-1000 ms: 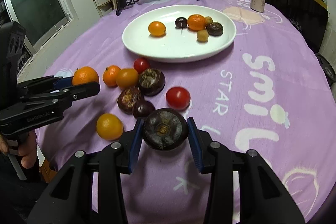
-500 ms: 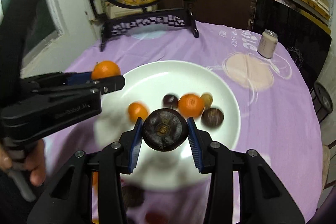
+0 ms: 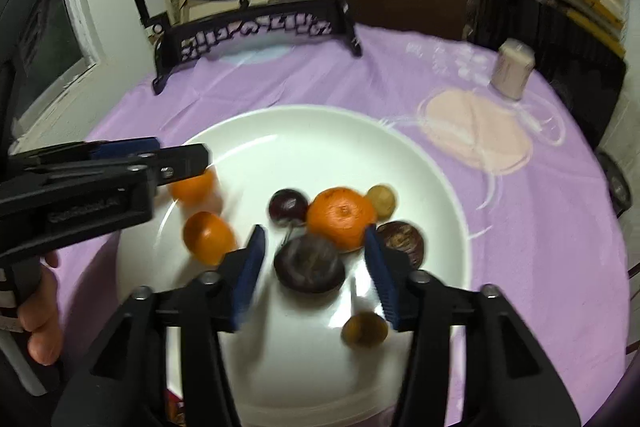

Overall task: Organize fruits
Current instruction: 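Carry the mangosteen and mandarin to the plate and release them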

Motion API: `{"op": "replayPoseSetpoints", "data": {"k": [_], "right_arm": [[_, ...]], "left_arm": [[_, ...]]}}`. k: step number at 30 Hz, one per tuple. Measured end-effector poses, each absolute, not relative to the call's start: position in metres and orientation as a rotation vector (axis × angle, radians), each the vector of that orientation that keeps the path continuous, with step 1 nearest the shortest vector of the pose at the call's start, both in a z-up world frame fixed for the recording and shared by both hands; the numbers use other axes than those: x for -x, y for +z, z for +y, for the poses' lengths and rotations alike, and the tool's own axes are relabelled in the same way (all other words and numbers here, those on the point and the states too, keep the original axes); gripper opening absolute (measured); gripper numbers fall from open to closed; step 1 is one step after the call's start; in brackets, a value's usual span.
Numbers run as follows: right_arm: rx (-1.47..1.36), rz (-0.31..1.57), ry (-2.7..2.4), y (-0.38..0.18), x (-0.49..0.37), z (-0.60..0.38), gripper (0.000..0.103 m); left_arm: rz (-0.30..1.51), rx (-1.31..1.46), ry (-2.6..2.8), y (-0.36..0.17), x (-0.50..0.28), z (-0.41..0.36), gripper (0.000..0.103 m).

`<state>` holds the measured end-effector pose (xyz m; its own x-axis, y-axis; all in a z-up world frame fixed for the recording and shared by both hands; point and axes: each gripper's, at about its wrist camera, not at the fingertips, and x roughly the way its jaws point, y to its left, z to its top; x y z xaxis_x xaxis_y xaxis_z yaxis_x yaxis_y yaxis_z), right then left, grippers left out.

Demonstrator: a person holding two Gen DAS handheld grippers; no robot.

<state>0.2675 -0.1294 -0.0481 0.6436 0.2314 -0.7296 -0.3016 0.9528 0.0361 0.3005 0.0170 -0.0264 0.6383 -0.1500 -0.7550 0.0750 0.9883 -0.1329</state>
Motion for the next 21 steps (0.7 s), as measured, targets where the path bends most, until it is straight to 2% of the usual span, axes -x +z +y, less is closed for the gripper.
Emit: {"op": "replayPoseSetpoints", "data": {"k": [9,21], "right_arm": [[0.053,0.773,0.281,-0.038,-0.223,-0.149,0.057],[0.067,0.693,0.326,0.003,-0.129,-0.149,0.058]], "left_arm": [[0.770,0.125,-0.165,-0.002,-0.235,0.025,0.059],[0.702,0.105,-0.217,0.014,-0.159,0.017,0.061]]}}
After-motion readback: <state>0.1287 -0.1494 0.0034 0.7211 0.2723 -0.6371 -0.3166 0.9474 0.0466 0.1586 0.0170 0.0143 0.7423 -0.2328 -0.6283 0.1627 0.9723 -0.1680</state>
